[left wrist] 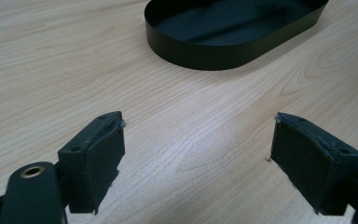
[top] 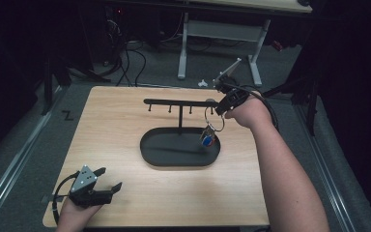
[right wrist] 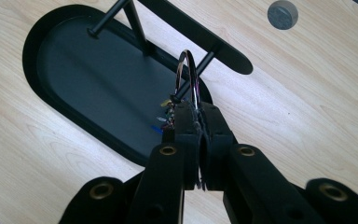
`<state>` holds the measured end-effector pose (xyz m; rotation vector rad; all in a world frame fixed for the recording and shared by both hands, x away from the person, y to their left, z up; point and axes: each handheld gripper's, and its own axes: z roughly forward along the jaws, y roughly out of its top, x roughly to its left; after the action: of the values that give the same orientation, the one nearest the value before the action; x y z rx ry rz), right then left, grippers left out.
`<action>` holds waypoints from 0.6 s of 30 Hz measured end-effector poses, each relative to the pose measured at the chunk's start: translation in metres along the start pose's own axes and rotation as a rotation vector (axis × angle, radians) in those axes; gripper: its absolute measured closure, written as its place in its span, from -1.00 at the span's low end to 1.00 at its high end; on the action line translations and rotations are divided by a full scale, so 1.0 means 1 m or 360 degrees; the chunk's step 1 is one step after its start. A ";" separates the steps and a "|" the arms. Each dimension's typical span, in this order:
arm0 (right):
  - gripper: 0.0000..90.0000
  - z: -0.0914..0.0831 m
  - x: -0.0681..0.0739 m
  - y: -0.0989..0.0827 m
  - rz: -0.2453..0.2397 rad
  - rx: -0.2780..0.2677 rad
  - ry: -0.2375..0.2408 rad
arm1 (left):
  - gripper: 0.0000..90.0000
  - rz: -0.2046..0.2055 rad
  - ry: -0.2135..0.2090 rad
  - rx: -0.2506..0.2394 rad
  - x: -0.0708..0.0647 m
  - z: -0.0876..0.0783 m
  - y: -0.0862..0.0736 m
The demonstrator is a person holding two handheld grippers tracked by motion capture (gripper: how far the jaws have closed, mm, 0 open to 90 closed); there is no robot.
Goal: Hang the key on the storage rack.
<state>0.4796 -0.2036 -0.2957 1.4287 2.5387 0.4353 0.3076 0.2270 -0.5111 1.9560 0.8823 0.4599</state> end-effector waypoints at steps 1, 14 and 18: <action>0.95 0.000 -0.001 0.000 0.0006 -0.0003 0.0003 | -0.60 0.0000 0.0000 0.0000 0.000 0.000 0.000; 0.94 0.011 -0.008 0.001 0.0035 -0.0025 0.0030 | -0.60 -0.0005 0.0008 0.0002 0.000 -0.001 -0.001; 0.93 0.013 -0.007 0.003 0.0035 -0.0019 0.0024 | -0.60 -0.0004 0.0008 0.0002 0.000 -0.001 -0.001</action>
<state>0.4897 -0.2066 -0.3072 1.4558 2.5302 0.4660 0.3069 0.2280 -0.5111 1.9554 0.8881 0.4633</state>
